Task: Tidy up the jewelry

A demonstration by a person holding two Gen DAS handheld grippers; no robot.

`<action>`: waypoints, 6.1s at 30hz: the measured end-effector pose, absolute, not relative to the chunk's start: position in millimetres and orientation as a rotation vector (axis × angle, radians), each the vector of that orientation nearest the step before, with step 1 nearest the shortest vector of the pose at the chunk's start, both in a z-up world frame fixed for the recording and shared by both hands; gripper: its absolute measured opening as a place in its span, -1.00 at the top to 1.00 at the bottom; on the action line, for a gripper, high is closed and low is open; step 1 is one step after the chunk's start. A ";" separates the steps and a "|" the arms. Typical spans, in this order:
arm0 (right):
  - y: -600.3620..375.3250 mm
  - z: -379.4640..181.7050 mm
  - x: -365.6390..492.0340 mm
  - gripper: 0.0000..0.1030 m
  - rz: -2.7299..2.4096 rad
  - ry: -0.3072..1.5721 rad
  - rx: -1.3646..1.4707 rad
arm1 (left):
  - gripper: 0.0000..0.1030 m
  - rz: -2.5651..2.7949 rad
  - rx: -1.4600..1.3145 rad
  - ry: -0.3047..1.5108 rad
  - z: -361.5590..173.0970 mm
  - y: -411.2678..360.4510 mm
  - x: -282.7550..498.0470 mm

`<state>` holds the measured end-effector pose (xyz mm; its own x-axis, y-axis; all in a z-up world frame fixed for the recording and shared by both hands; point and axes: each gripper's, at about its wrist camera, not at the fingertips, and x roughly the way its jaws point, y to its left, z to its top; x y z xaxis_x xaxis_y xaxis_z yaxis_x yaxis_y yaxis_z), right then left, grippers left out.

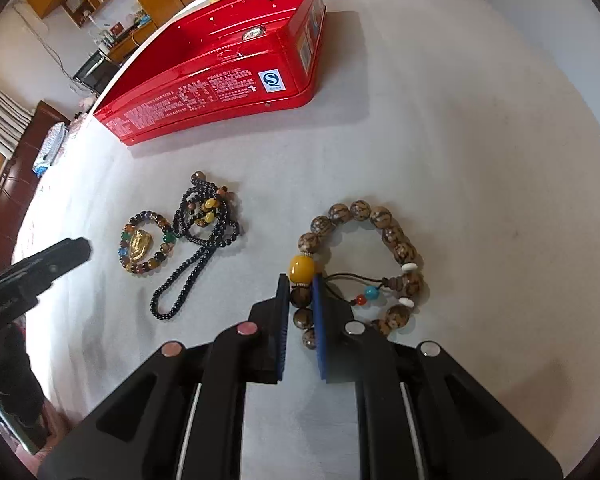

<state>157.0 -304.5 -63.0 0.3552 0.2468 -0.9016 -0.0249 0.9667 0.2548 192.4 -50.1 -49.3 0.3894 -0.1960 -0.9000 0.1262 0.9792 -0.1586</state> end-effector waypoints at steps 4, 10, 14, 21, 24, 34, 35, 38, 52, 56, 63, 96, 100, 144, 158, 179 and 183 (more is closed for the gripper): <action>-306.6 -62.0 156.0 0.81 0.183 1.199 0.208 | -0.15 -0.247 -0.061 1.183 -60.0 -63.8 197.6; -306.5 -63.4 160.4 0.81 0.191 1.204 0.215 | 0.02 -0.286 -0.054 1.208 -69.9 -76.0 205.6; -306.5 -63.3 160.1 0.80 0.190 1.204 0.216 | 0.10 -0.315 -0.046 1.205 -72.8 -80.2 206.3; -306.7 -63.7 160.6 0.79 0.192 1.205 0.220 | 0.18 -0.331 -0.082 1.208 -70.2 -73.5 206.1; -306.2 -64.6 161.8 0.79 0.192 1.204 0.219 | 0.18 -0.346 -0.077 1.170 -58.2 -74.7 199.2; -308.1 -66.7 161.8 0.79 0.195 1.203 0.222 | 0.28 -0.332 -0.027 1.220 -80.6 -84.0 211.0; -308.0 -66.6 161.7 0.79 0.195 1.203 0.222 | 0.28 -0.325 -0.022 1.219 -82.0 -83.4 212.4; -307.8 -66.7 161.7 0.79 0.194 1.203 0.221 | 0.28 -0.329 -0.005 1.218 -84.0 -84.7 214.6; -307.2 -65.2 159.8 0.81 0.193 1.195 0.215 | 0.64 -0.319 -0.025 1.208 -80.5 -82.0 212.5; -307.3 -63.3 157.8 0.81 0.207 1.199 0.232 | 0.70 -0.331 -0.035 1.203 -72.4 -78.4 209.1; -309.4 -55.3 154.9 0.81 0.230 1.190 0.263 | 0.74 -0.343 -0.035 1.171 -54.1 -74.4 196.9; -311.1 31.5 170.6 0.81 0.309 1.069 0.316 | 0.75 -0.343 -0.077 1.078 -4.5 -55.7 202.7; -305.7 48.4 184.5 0.81 0.323 1.053 0.315 | 0.75 -0.338 -0.080 1.066 8.8 -55.9 215.2; -263.8 14.9 397.4 0.74 0.267 1.037 0.300 | 0.34 -0.235 -0.123 1.127 -23.0 -70.8 414.0; -274.7 33.4 261.9 0.74 0.320 0.990 0.164 | 0.03 -0.197 -0.016 0.988 4.5 -48.4 268.0; -272.7 -23.6 151.4 0.74 0.259 1.089 0.158 | -0.21 -0.163 0.002 0.939 -18.6 -33.6 145.6; -272.8 -27.7 148.2 0.74 0.239 1.095 0.177 | -0.21 -0.170 -0.005 0.937 -19.4 -32.5 142.0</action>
